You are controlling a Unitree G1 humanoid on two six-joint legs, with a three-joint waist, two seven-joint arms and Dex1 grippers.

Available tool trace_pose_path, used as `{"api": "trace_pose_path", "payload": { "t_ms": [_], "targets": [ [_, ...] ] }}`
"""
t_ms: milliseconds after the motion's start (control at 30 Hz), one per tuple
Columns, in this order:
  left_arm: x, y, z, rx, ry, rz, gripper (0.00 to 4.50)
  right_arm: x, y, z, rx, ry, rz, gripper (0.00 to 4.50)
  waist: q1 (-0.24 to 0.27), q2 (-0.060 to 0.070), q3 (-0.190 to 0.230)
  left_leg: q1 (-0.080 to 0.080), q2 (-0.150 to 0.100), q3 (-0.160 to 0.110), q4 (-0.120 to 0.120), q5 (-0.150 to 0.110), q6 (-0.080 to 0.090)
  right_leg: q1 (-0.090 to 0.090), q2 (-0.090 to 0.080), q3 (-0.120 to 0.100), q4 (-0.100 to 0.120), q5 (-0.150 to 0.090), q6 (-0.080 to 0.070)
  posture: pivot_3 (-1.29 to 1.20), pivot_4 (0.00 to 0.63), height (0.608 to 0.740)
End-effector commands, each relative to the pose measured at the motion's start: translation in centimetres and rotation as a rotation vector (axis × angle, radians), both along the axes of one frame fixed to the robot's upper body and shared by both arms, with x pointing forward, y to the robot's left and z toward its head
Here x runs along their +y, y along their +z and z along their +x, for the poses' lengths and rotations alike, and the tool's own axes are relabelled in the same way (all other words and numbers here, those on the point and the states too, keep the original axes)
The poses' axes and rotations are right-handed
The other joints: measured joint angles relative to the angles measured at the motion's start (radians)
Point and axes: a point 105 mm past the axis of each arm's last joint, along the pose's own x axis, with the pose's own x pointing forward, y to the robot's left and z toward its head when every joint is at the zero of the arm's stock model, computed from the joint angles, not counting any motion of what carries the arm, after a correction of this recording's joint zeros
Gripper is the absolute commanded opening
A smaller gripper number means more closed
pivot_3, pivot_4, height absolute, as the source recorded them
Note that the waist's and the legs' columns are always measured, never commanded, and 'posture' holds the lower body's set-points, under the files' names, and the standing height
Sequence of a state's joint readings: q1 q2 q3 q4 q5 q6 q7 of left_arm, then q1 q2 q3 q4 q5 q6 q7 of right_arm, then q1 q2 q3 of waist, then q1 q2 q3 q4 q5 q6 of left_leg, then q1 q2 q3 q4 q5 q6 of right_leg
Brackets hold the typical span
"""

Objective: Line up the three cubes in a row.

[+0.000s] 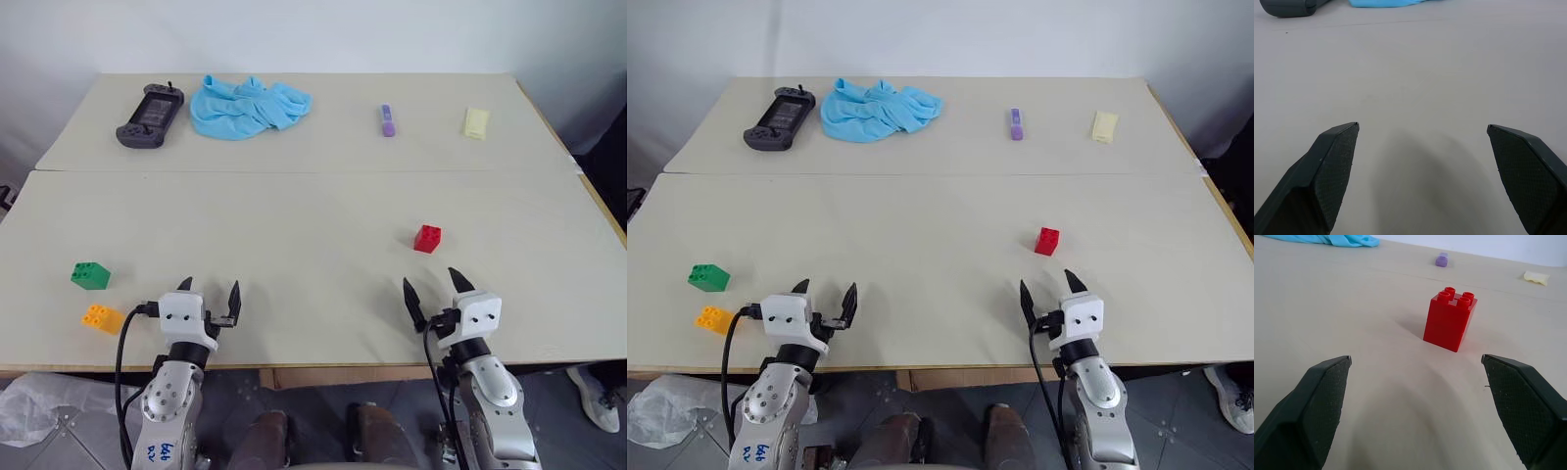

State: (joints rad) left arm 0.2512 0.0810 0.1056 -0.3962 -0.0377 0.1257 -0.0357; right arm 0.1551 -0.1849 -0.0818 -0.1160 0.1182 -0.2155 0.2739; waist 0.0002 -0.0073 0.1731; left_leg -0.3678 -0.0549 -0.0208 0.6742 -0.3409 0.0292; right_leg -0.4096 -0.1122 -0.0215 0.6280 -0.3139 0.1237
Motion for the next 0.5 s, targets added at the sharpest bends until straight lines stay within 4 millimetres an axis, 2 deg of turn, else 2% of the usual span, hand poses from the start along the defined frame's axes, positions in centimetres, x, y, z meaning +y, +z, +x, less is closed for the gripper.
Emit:
{"api": "trace_pose_path", "payload": {
  "t_ms": [33,133,267,400,500],
  "targets": [
    [0.6,0.9,-0.3,-0.040,0.017,-0.013,4.46,0.0,0.6,-0.3,-0.017,0.012,-0.009,4.50,0.000,0.000,0.000,0.000,0.000,0.000,0.000,0.000,0.000,0.000,0.000,0.000,0.000,0.000,0.000,0.00,0.150,0.740],
    [0.2,1.8,-0.5,-0.079,-0.061,-0.023,4.46,-1.1,2.3,-0.4,-0.081,-0.035,0.046,4.50,0.001,0.000,0.000,0.000,0.000,0.000,0.000,0.000,0.000,0.000,0.000,0.000,0.000,0.000,0.000,0.00,0.150,0.740],
    [-3.0,3.5,-1.3,-0.106,-0.455,-0.051,4.46,-2.7,3.2,-1.7,-0.046,-0.024,0.106,4.50,0.001,0.001,0.000,-0.001,0.000,0.000,0.000,0.000,0.000,0.000,0.000,0.000,0.000,0.000,0.000,0.00,0.150,0.740],
    [-3.8,4.7,-2.1,-0.115,-0.740,0.037,4.46,-5.0,3.1,-2.9,0.011,-0.064,0.114,4.50,0.000,0.002,0.000,0.000,0.000,0.000,0.000,0.000,0.000,0.001,-0.001,0.000,-0.001,0.000,0.000,0.00,0.150,0.740],
    [-4.1,4.6,-2.6,-0.064,-0.950,0.142,4.46,-4.8,3.6,-2.5,0.041,-0.015,0.107,4.50,-0.004,0.005,-0.001,0.000,0.001,0.000,0.000,0.000,0.000,0.000,-0.001,0.000,-0.001,0.000,0.000,0.00,0.150,0.740]
  ]
}}
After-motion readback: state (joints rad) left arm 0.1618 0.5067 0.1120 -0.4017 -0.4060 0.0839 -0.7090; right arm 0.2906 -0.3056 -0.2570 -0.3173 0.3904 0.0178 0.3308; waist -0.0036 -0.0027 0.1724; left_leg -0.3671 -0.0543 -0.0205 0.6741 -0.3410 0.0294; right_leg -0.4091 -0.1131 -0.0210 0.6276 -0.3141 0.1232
